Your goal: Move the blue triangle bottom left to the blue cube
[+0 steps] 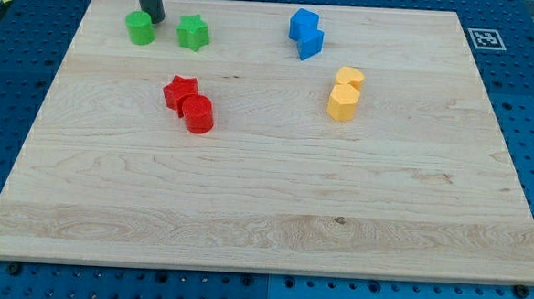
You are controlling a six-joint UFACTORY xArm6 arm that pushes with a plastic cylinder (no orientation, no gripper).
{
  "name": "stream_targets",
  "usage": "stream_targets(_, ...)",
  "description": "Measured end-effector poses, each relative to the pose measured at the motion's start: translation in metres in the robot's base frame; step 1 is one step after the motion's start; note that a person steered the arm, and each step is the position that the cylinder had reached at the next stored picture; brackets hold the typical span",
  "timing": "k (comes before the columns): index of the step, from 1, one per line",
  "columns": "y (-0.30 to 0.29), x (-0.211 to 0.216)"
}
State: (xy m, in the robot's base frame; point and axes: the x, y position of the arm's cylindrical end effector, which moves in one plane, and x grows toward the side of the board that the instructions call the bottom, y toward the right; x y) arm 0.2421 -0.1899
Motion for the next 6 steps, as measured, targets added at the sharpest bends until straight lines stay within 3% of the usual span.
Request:
stream_targets(1,0.010,-0.013)
stream_targets(2,0.057,-0.048)
stream_targets(3,0.101,-0.049)
stream_targets(5,0.270,-0.041)
stream_targets(6,0.286,0.004)
